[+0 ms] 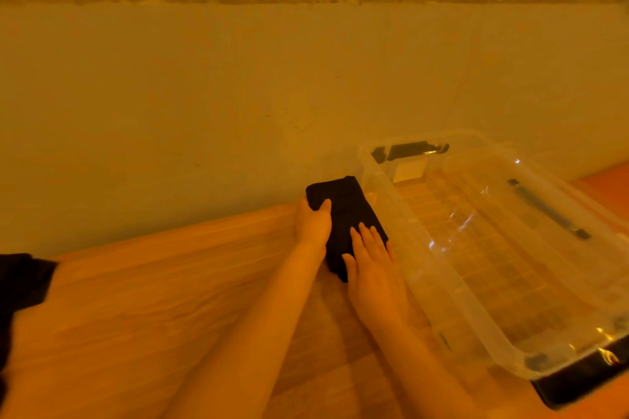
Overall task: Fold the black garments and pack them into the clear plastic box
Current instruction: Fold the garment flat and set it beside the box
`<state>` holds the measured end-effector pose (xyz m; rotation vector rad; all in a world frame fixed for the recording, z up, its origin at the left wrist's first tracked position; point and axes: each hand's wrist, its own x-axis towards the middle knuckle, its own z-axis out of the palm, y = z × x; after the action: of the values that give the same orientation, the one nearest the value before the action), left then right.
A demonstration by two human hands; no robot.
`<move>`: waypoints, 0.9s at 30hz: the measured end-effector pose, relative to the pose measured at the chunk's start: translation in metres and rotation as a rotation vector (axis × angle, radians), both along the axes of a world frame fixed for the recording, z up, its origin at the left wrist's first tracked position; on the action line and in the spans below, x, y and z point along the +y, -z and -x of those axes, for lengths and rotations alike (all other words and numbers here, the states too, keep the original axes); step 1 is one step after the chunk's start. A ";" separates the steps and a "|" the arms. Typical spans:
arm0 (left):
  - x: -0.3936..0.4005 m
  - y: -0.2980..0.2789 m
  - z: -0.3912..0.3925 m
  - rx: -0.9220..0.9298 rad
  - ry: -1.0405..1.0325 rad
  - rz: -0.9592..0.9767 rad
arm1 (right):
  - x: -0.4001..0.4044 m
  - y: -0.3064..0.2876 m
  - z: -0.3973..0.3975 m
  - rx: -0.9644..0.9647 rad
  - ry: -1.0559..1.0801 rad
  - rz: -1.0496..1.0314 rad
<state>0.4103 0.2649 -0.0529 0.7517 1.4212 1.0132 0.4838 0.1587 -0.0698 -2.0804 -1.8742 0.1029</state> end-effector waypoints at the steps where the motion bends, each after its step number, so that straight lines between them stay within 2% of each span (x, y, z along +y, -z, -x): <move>1: -0.003 -0.003 0.003 0.093 0.006 -0.032 | -0.001 0.002 -0.005 0.008 -0.021 0.005; 3: -0.010 -0.010 0.012 0.231 -0.004 -0.030 | -0.004 0.007 -0.014 0.073 -0.003 -0.016; 6: -0.032 -0.011 0.019 0.247 0.086 0.053 | -0.010 0.001 -0.015 0.151 0.033 0.034; 9: -0.059 -0.004 0.016 0.283 0.202 0.002 | -0.008 -0.003 -0.010 0.107 -0.003 -0.084; 12: -0.072 0.000 0.016 0.347 0.189 -0.080 | -0.006 0.003 -0.018 0.024 -0.087 0.013; 14: -0.073 -0.001 0.020 0.508 0.171 -0.154 | -0.007 0.005 -0.022 0.017 -0.101 0.015; 17: -0.057 -0.005 0.024 0.744 0.167 -0.395 | -0.010 0.009 -0.023 0.069 -0.058 0.026; 20: -0.038 -0.006 0.016 0.988 0.447 -0.534 | -0.012 0.017 -0.024 0.065 -0.077 0.021; 23: -0.030 0.007 0.009 1.198 0.655 -0.456 | -0.010 0.021 -0.028 0.079 -0.095 0.023; 25: -0.035 0.013 0.009 1.180 0.600 -0.407 | -0.013 0.020 -0.031 0.148 -0.100 0.015; 27: -0.050 0.016 0.008 1.039 0.465 -0.332 | -0.020 0.018 -0.029 0.223 -0.066 -0.031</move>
<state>0.4027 0.2147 -0.0685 1.9362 1.7919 0.4681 0.5126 0.1388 -0.0875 -1.9010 -1.7974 0.3065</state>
